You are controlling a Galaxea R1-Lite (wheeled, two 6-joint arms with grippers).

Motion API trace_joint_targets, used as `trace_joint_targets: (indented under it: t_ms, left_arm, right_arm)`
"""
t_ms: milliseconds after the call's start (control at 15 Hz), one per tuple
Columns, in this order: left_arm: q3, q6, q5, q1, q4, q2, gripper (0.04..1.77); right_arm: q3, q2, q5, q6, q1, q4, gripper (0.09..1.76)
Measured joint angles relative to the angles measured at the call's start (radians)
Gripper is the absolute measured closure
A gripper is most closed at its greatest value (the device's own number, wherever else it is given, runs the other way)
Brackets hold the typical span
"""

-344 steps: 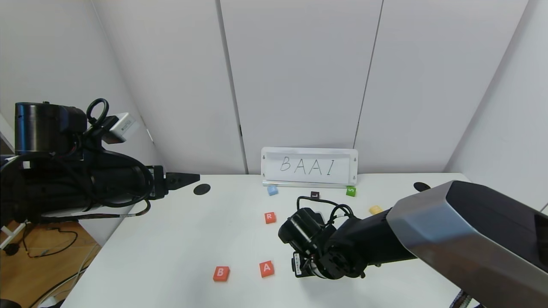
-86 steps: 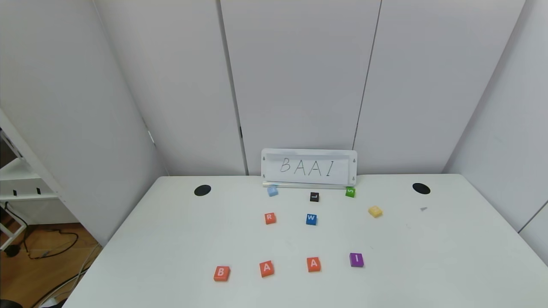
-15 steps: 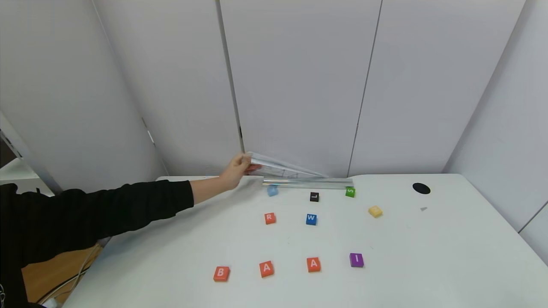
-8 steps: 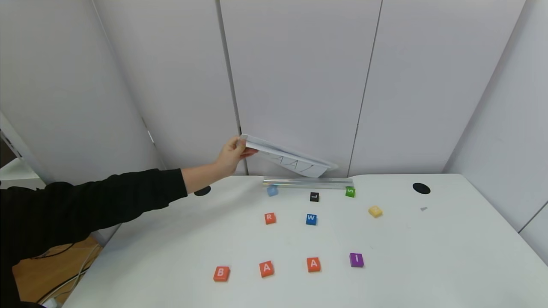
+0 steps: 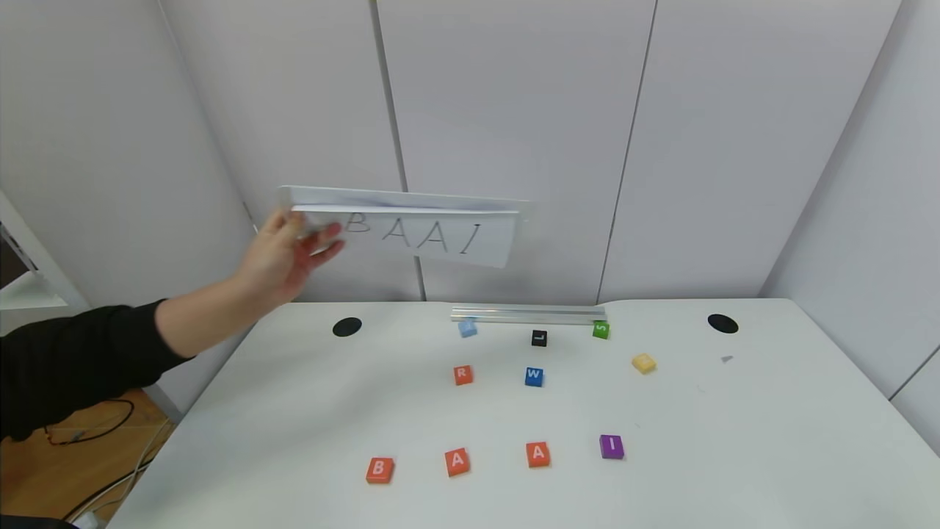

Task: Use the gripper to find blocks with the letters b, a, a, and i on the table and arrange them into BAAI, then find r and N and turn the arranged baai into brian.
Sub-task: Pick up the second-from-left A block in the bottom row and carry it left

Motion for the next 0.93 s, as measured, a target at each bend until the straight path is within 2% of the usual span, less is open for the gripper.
trace_joint_targets:
  t_ms: [933]
  left_arm:
    - [0.0, 0.0, 0.0, 0.0, 0.0, 0.0, 0.09]
  right_arm:
    - [0.0, 0.0, 0.0, 0.0, 0.0, 0.0, 0.14]
